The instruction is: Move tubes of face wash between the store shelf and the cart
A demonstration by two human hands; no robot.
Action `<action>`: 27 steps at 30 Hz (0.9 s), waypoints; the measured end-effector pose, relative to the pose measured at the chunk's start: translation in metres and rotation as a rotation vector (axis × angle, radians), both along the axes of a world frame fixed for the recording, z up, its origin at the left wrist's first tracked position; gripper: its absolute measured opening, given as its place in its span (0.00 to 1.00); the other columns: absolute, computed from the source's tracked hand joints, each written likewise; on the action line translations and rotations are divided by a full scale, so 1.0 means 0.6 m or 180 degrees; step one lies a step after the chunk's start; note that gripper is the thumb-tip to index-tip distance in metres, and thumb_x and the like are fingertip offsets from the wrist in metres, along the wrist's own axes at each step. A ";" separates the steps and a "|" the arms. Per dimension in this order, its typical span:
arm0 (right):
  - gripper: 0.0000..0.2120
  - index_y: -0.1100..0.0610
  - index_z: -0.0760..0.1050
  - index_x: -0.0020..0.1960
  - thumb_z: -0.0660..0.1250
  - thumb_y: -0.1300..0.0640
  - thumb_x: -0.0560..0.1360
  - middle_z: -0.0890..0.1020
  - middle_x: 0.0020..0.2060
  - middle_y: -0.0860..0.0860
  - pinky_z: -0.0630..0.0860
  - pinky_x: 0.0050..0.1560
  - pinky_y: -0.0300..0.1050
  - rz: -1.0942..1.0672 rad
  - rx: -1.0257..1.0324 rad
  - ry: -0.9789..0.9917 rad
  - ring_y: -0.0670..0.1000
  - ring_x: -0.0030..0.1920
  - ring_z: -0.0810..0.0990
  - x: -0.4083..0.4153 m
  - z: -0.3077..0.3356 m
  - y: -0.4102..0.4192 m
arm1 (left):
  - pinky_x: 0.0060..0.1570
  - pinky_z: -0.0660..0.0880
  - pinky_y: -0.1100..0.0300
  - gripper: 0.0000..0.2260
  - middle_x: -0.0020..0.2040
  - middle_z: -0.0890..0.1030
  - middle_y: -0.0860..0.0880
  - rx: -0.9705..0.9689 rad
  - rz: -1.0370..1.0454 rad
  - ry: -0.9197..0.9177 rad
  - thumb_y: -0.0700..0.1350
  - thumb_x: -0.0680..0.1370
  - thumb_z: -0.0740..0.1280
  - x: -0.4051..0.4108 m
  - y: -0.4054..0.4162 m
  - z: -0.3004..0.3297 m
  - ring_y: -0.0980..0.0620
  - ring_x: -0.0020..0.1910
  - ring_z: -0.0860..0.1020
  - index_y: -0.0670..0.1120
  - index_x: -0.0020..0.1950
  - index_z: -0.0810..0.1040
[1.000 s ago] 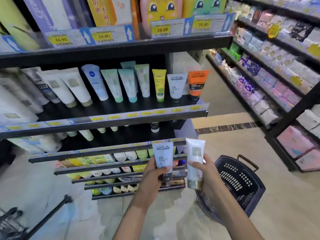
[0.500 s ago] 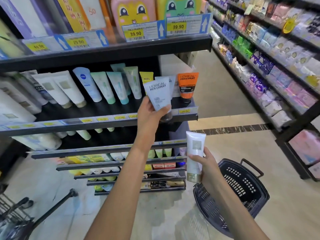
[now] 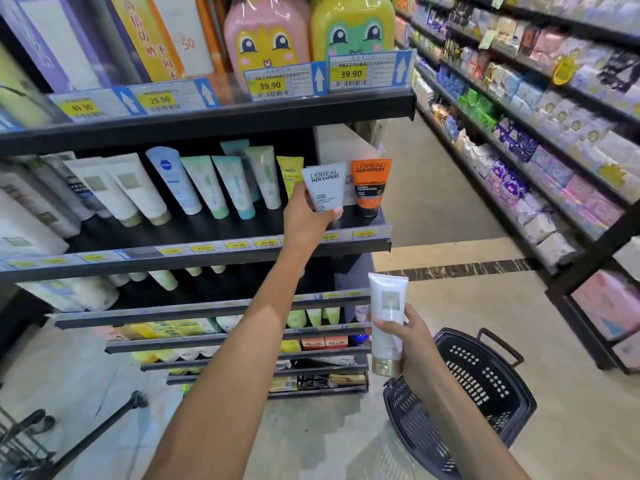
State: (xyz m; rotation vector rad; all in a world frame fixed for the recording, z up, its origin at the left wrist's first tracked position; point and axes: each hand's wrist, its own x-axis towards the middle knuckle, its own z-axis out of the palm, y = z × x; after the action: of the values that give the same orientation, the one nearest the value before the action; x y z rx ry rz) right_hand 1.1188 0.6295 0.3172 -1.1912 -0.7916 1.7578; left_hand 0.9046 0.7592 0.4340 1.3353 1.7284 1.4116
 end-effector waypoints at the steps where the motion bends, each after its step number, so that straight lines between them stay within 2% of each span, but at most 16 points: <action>1: 0.23 0.51 0.76 0.64 0.77 0.62 0.72 0.84 0.55 0.59 0.82 0.45 0.55 -0.0002 -0.0003 0.0001 0.59 0.49 0.84 0.000 0.000 -0.001 | 0.57 0.81 0.54 0.27 0.61 0.82 0.52 -0.0033 0.0003 0.0067 0.41 0.69 0.81 0.001 0.002 -0.005 0.54 0.59 0.81 0.51 0.62 0.73; 4: 0.28 0.50 0.76 0.64 0.79 0.57 0.65 0.84 0.55 0.59 0.82 0.45 0.55 0.0011 -0.0015 -0.0048 0.59 0.50 0.84 -0.001 0.004 -0.005 | 0.57 0.82 0.53 0.28 0.63 0.81 0.50 -0.0119 0.0007 0.0247 0.41 0.69 0.82 0.005 0.004 -0.014 0.51 0.63 0.79 0.50 0.62 0.71; 7: 0.29 0.50 0.76 0.65 0.79 0.58 0.66 0.85 0.55 0.58 0.82 0.46 0.56 0.0046 0.0002 -0.0026 0.60 0.52 0.84 -0.003 0.006 -0.008 | 0.56 0.82 0.52 0.29 0.65 0.80 0.49 -0.0257 -0.0004 0.0396 0.40 0.69 0.81 0.007 0.007 -0.018 0.48 0.65 0.78 0.48 0.63 0.70; 12: 0.32 0.50 0.75 0.66 0.78 0.56 0.64 0.85 0.56 0.57 0.82 0.46 0.56 0.0071 0.0057 0.0040 0.60 0.53 0.84 -0.012 0.015 -0.016 | 0.61 0.81 0.45 0.30 0.67 0.79 0.47 -0.0372 0.0039 0.0529 0.40 0.70 0.81 0.008 0.005 -0.017 0.46 0.68 0.78 0.48 0.65 0.67; 16: 0.30 0.48 0.75 0.66 0.78 0.56 0.65 0.85 0.56 0.56 0.83 0.51 0.61 0.0158 0.0181 0.0062 0.60 0.54 0.84 -0.022 0.028 -0.020 | 0.62 0.80 0.48 0.30 0.67 0.79 0.47 -0.0424 0.0011 0.0545 0.40 0.71 0.80 0.007 -0.003 -0.008 0.46 0.68 0.77 0.47 0.66 0.67; 20: 0.28 0.46 0.75 0.65 0.79 0.58 0.69 0.85 0.55 0.53 0.84 0.50 0.58 0.0318 0.0336 0.0039 0.58 0.54 0.85 -0.046 0.046 -0.018 | 0.61 0.75 0.57 0.30 0.67 0.79 0.46 -0.0290 -0.0022 0.0632 0.42 0.72 0.80 -0.013 -0.031 0.004 0.49 0.67 0.77 0.45 0.69 0.69; 23: 0.26 0.44 0.75 0.65 0.78 0.60 0.71 0.84 0.57 0.53 0.83 0.52 0.59 0.0440 0.0435 0.0119 0.59 0.57 0.83 -0.079 0.064 -0.010 | 0.65 0.74 0.54 0.29 0.65 0.79 0.47 -0.0135 0.0061 0.0909 0.47 0.74 0.79 -0.060 -0.064 0.005 0.49 0.66 0.75 0.44 0.71 0.71; 25: 0.29 0.47 0.75 0.67 0.78 0.57 0.68 0.84 0.59 0.55 0.83 0.49 0.56 0.0517 0.0485 0.0217 0.59 0.56 0.84 -0.109 0.080 -0.007 | 0.64 0.72 0.56 0.28 0.64 0.79 0.48 -0.0142 0.0179 0.1072 0.51 0.75 0.77 -0.110 -0.088 -0.003 0.51 0.65 0.75 0.45 0.71 0.72; 27: 0.30 0.51 0.74 0.68 0.76 0.57 0.67 0.83 0.59 0.57 0.83 0.46 0.53 0.0563 0.0572 0.0311 0.59 0.54 0.84 -0.147 0.099 -0.004 | 0.64 0.74 0.54 0.25 0.63 0.80 0.49 -0.0181 0.0308 0.1229 0.52 0.76 0.76 -0.171 -0.107 -0.012 0.51 0.64 0.76 0.46 0.70 0.75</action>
State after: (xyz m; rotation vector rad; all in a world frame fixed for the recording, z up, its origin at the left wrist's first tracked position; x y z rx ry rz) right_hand 1.0308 0.6270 0.3764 -0.9331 -0.9987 1.8290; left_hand 0.8022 0.6947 0.4269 1.5905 2.0868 1.1997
